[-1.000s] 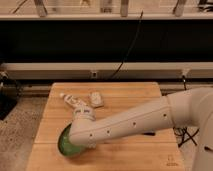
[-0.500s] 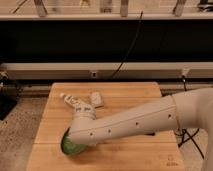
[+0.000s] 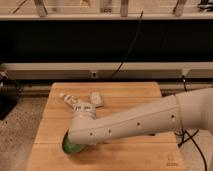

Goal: Pick up the ceramic bowl

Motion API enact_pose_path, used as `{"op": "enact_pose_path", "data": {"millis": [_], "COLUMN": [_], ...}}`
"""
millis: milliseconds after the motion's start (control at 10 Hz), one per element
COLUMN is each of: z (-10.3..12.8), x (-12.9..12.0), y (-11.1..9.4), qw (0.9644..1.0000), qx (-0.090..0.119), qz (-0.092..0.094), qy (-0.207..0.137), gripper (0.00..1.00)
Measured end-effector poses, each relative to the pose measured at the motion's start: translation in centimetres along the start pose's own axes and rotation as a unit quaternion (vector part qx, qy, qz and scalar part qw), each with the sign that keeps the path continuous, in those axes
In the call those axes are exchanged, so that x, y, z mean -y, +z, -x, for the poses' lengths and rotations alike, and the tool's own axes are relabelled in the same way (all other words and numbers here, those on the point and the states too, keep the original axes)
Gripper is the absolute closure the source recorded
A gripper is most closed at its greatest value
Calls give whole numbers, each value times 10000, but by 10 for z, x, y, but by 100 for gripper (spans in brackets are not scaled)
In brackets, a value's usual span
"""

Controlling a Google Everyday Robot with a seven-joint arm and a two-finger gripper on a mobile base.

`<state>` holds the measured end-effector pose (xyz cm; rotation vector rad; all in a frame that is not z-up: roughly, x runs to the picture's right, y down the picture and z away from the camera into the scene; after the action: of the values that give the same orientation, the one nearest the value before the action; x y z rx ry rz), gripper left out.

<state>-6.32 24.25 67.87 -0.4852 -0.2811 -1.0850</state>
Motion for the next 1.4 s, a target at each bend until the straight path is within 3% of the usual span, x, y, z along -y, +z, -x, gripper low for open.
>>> {"op": "enact_pose_path", "data": {"millis": [1400], "z": [-5], "x": [6], "y": [-24], "qw": [9997], "qx": [-213], "qz": [-96], "qy": [86], "gripper": [100]}}
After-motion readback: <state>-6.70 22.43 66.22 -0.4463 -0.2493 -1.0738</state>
